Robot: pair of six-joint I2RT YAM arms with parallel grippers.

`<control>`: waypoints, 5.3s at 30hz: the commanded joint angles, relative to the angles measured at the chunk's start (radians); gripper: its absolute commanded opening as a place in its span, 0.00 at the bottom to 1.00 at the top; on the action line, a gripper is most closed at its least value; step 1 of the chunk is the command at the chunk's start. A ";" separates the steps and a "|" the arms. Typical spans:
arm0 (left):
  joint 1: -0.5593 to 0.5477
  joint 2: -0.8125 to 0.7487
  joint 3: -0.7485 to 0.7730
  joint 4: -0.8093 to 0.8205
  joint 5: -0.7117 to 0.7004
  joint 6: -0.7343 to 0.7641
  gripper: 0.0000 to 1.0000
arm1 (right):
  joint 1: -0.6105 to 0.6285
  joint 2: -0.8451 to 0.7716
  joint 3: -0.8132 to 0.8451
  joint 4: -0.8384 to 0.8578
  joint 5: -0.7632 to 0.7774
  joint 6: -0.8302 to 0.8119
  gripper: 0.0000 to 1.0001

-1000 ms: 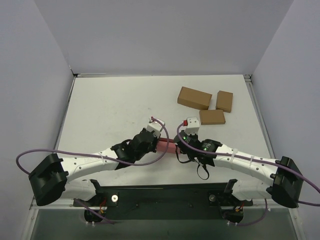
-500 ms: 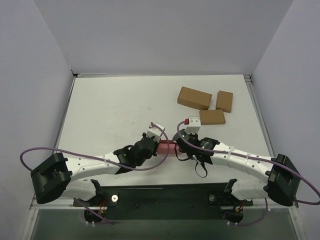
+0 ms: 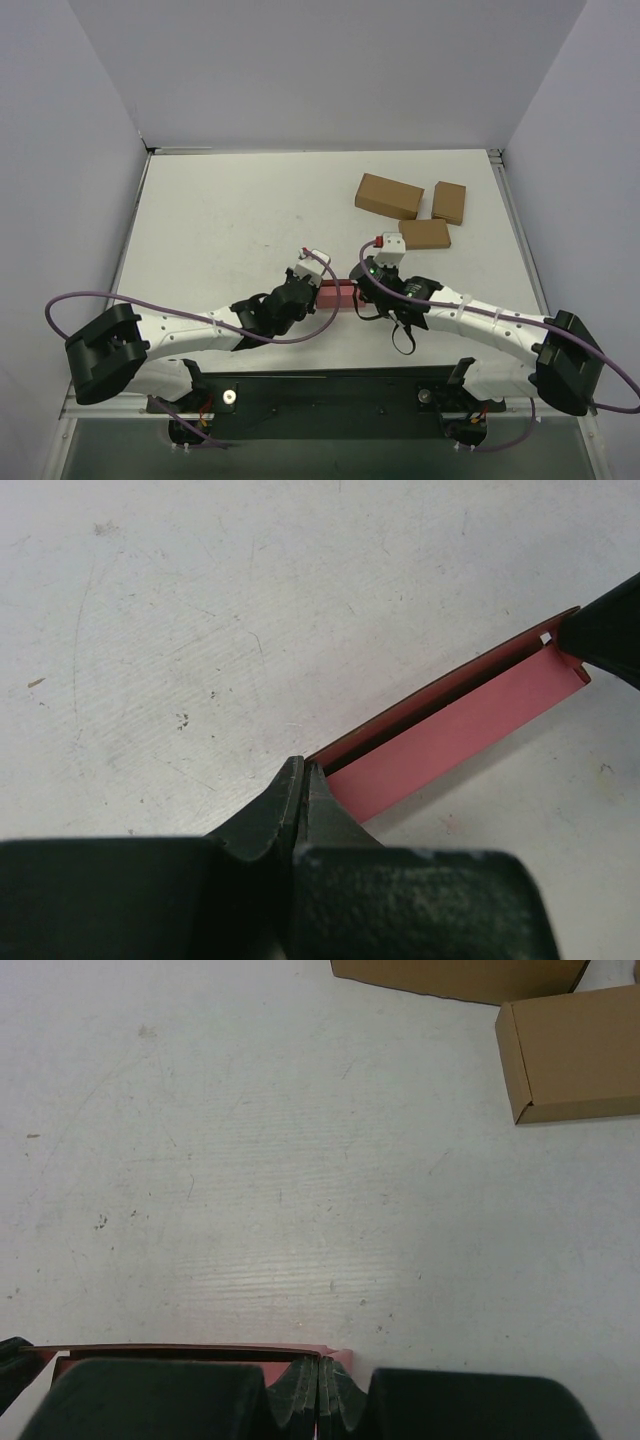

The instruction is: Fold the paper box

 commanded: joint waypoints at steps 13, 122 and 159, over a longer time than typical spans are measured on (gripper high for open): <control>-0.017 0.025 0.062 0.052 0.046 0.000 0.00 | 0.030 -0.067 -0.083 0.005 0.003 -0.062 0.00; -0.214 0.350 -0.204 0.498 -0.281 -0.011 0.00 | -0.117 -0.308 -0.121 -0.075 -0.251 0.105 0.41; -0.226 0.357 -0.207 0.512 -0.290 -0.010 0.00 | -0.215 -0.339 -0.187 0.008 -0.331 0.169 0.48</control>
